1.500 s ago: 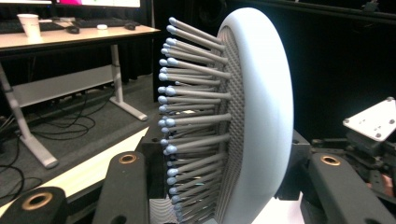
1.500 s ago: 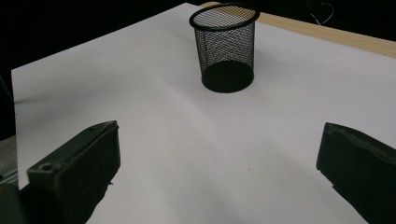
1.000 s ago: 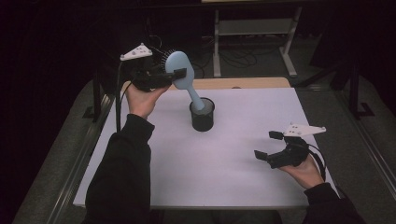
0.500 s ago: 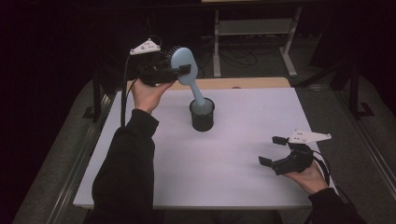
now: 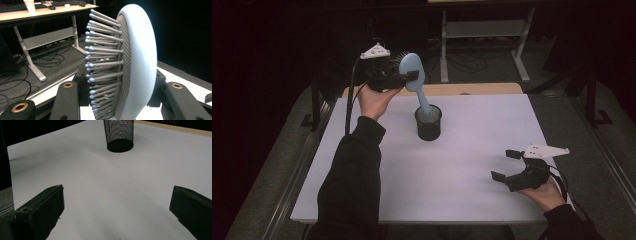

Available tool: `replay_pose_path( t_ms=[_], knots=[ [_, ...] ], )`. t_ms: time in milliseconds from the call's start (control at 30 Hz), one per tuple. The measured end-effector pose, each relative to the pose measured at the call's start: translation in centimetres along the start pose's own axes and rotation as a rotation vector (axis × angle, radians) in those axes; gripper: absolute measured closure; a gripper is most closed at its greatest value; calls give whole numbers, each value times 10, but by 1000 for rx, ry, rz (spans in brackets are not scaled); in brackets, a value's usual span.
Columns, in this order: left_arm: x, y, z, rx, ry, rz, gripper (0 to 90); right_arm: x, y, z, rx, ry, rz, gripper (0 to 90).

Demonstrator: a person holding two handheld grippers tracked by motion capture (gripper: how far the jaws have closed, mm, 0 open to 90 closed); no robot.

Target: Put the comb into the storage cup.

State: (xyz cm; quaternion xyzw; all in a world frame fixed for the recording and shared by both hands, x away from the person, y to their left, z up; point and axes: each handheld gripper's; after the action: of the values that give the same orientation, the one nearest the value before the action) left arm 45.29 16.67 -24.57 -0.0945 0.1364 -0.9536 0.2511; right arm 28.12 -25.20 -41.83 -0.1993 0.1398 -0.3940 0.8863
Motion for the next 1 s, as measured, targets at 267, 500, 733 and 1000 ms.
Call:
replay_pose_path(
  t_ms=[267, 500, 733, 1000],
  knots=[
    [-2, 8, -6, -10, -3, 0, 511, 2, -3, -5, -6, 0, -10, 0],
    [-2, 18, -11, -32, -2, 0, 511, 4, -5, -9, -4, 7, -20, 0],
    [-3, 24, -16, -40, -6, -11, 510, 5, -6, -10, -4, 7, -23, 0],
    [-5, 29, -25, -49, -17, -12, 510, 4, -4, -11, -10, 8, -21, 0]
  ],
)
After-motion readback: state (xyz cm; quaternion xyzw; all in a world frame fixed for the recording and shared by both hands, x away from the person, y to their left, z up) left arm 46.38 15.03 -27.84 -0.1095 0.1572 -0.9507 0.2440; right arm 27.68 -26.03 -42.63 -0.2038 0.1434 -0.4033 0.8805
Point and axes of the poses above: each handheld gripper's, and its own axes: y roughly forward along the jaws, z roughly out of its top, x roughly to its right, and after that the axes turned 10 degrees about -z, right-handed
